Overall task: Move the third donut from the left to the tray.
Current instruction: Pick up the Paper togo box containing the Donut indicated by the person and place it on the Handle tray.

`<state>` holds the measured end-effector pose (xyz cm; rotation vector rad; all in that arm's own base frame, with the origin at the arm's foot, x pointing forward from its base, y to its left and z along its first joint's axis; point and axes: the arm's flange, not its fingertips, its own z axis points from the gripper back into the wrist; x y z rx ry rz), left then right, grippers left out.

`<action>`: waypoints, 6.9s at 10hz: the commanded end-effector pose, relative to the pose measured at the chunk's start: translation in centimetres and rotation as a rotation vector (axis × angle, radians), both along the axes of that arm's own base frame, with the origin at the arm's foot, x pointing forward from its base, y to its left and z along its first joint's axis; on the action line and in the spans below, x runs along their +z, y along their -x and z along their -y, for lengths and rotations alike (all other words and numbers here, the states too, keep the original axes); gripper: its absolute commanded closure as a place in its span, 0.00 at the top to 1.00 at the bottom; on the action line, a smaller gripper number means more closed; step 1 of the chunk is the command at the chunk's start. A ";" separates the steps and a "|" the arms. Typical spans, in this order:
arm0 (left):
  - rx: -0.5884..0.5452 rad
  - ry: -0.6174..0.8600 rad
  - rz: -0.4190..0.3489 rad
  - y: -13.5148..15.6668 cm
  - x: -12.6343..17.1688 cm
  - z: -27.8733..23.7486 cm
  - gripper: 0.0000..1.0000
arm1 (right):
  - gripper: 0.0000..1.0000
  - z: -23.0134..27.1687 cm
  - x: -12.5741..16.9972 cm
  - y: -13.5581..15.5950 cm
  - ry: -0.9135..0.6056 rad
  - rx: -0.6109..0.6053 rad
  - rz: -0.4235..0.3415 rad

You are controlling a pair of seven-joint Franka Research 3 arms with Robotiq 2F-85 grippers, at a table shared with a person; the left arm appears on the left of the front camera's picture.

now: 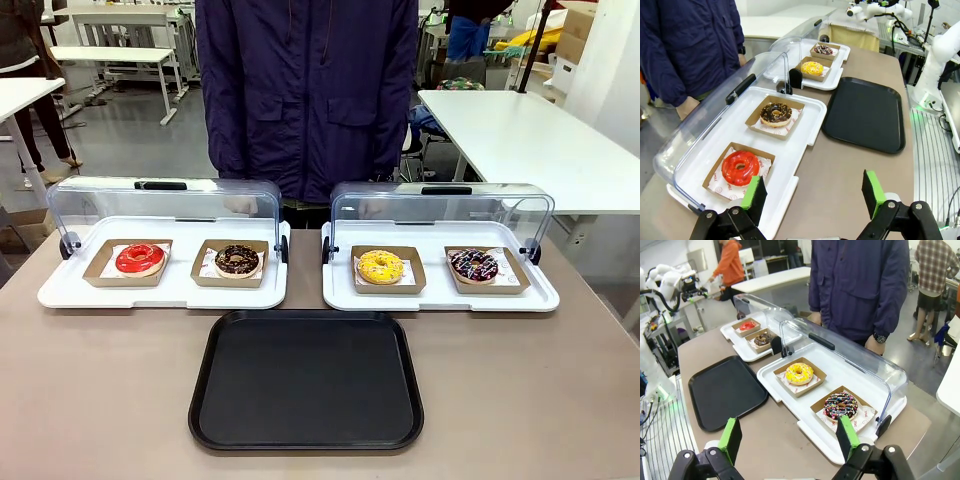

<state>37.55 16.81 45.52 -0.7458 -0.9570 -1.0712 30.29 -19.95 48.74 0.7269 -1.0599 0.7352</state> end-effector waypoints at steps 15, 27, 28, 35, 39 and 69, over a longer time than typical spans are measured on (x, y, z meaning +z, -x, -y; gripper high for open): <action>-0.006 0.004 -0.001 0.0 0.2 -0.1 1.00 | 1.00 0.2 0.2 -0.4 -0.004 0.004 0.036; -0.006 0.004 -0.001 0.0 0.2 -0.1 1.00 | 1.00 0.2 0.2 -0.4 -0.004 0.004 0.036; -0.006 0.004 -0.001 0.0 0.2 -0.1 1.00 | 1.00 0.2 0.2 -0.4 -0.004 0.004 0.036; -0.006 0.004 -0.001 0.0 0.2 -0.1 1.00 | 1.00 0.2 0.2 -0.4 -0.004 0.004 0.036; -0.006 0.004 -0.001 0.0 0.2 -0.1 1.00 | 1.00 0.2 0.2 -0.4 -0.004 0.004 0.036; -0.006 0.004 -0.001 0.0 0.2 -0.1 1.00 | 1.00 -26.2 1.6 -11.3 0.774 0.425 -0.075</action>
